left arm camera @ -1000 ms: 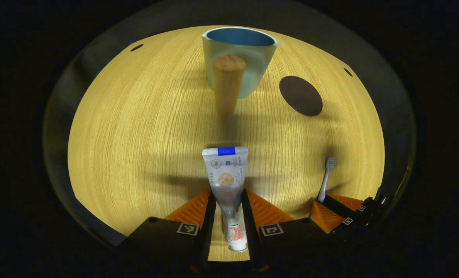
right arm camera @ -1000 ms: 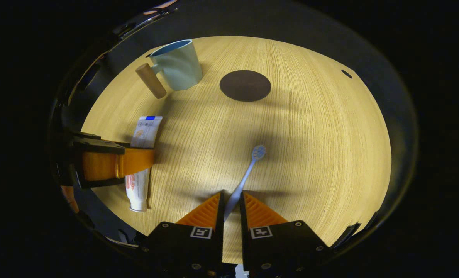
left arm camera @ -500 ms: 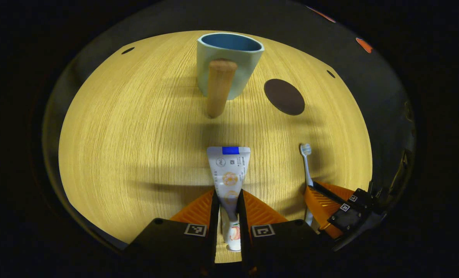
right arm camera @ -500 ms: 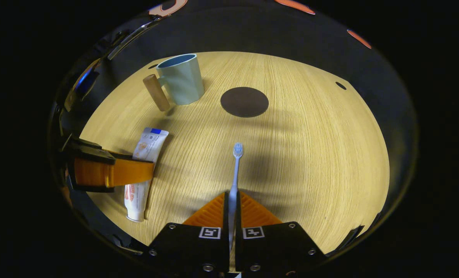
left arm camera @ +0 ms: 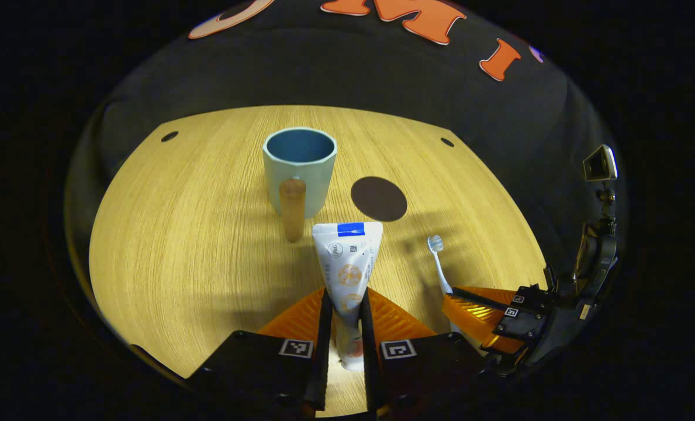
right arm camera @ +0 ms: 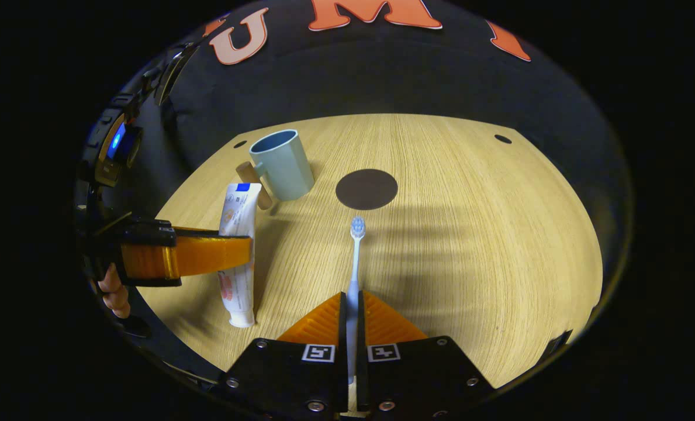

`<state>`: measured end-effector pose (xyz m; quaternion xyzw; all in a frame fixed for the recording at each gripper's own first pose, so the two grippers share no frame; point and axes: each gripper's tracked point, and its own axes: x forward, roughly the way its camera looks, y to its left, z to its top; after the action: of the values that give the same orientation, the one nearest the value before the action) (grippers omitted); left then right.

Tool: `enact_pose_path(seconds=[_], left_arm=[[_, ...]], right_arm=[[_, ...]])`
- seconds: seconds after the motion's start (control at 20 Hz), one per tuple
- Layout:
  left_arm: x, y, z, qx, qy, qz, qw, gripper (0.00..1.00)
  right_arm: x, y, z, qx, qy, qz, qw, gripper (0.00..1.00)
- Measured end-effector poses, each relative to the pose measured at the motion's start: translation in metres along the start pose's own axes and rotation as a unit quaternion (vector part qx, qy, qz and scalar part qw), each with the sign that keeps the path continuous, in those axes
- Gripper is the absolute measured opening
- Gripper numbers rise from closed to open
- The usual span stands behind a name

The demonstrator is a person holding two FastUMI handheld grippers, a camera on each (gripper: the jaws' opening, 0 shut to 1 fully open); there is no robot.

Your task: Put the toothbrush and toothpaste on the desktop into the cup, then pick up the cup and place it on the coaster on the desktop.

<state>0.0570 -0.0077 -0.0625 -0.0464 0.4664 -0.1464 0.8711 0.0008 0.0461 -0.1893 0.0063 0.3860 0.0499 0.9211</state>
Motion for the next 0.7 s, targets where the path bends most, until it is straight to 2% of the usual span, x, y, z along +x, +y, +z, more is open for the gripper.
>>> enact_pose_path(seconds=[0.4, 0.7], left_arm=[[-0.053, 0.013, 0.057, 0.006, -0.124, -0.041, 0.991, 0.28], [-0.099, 0.020, 0.103, 0.028, -0.223, -0.040, 0.974, 0.27]], right_arm=[[-0.013, -0.005, 0.009, -0.006, -0.094, 0.002, 0.996, 0.06], [-0.011, -0.013, 0.005, -0.012, -0.164, -0.004, 0.986, 0.06]])
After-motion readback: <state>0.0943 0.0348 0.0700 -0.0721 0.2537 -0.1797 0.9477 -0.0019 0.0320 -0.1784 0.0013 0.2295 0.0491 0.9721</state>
